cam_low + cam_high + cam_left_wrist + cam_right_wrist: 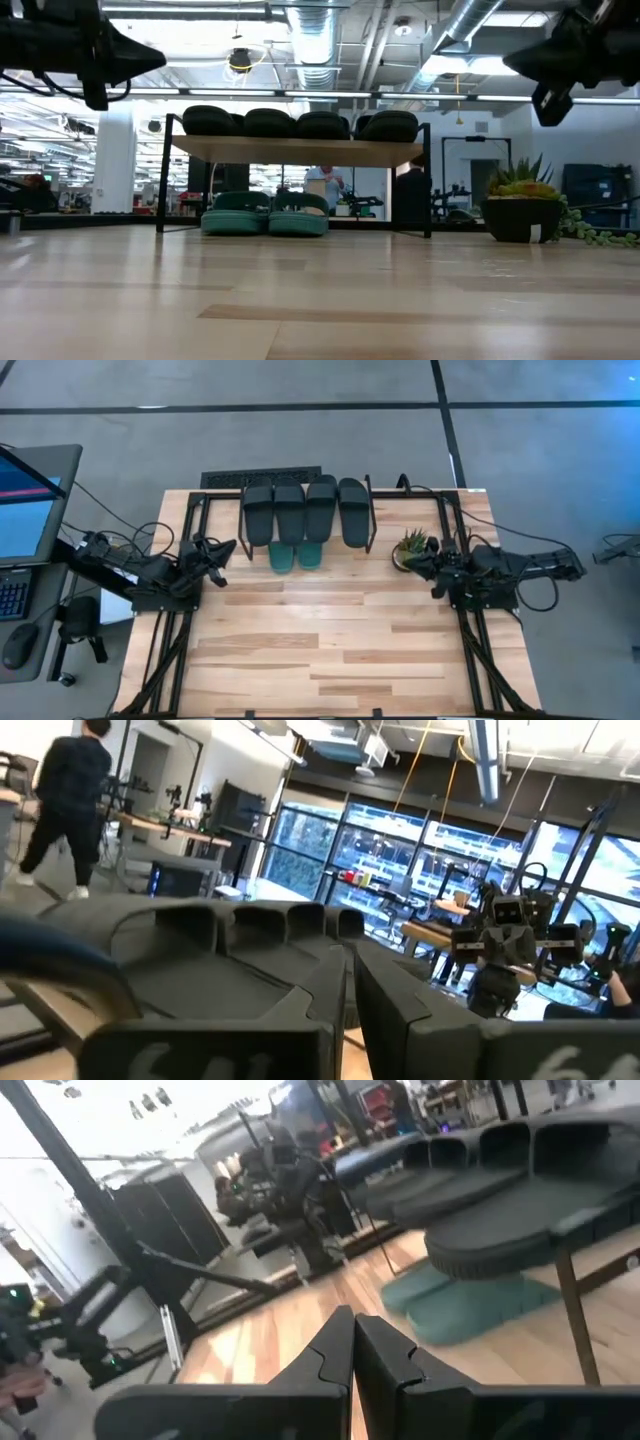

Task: Pick and place slides into the shelf
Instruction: Return to Home Position

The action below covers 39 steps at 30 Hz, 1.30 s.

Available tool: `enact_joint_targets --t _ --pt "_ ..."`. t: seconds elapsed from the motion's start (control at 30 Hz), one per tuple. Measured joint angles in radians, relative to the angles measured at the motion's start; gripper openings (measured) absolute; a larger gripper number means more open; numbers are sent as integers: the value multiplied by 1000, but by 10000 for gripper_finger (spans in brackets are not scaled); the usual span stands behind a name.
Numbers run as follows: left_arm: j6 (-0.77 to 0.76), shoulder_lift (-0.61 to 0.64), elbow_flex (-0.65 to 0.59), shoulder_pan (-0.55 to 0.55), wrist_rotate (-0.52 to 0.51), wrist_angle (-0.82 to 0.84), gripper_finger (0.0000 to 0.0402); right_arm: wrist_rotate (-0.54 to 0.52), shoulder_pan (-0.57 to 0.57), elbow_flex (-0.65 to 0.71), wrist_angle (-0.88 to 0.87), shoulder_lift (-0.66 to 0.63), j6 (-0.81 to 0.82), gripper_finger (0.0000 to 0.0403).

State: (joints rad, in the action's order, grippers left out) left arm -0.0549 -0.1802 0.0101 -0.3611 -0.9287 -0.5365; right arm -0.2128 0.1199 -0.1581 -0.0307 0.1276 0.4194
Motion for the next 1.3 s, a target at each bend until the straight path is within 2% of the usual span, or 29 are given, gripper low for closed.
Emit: enact_joint_targets --t 0.2,0.37,0.6,0.83,0.9,0.93,1.0,1.03,1.13,1.23,1.3 --pt "-37 0 -1 0 0 32 14 -24 27 19 -9 -1 5 0" --pt "-39 0 -1 0 -1 14 14 -20 44 152 184 -5 45 0" --pt "-71 0 -2 0 -13 22 14 -66 35 151 181 -4 28 0" --pt "-151 0 -2 0 -19 236 14 -77 26 151 164 -4 21 0" --pt "-155 0 -2 0 -28 322 14 -77 21 151 148 -4 -20 0" --pt "-212 0 -2 0 -19 349 14 -77 18 151 133 -4 -52 0" --pt "-256 -1 -2 1 19 365 14 -77 12 151 106 -3 -71 0" --pt "-225 -3 -3 1 70 363 14 -78 9 151 106 -3 -51 0" --pt "-36 -3 -3 1 253 291 14 -81 7 151 110 -3 -33 0" --pt "84 -3 -3 11 285 229 14 -80 10 151 148 -4 -81 0" --pt "158 -3 -3 19 340 180 14 -79 10 151 182 -4 -121 0"
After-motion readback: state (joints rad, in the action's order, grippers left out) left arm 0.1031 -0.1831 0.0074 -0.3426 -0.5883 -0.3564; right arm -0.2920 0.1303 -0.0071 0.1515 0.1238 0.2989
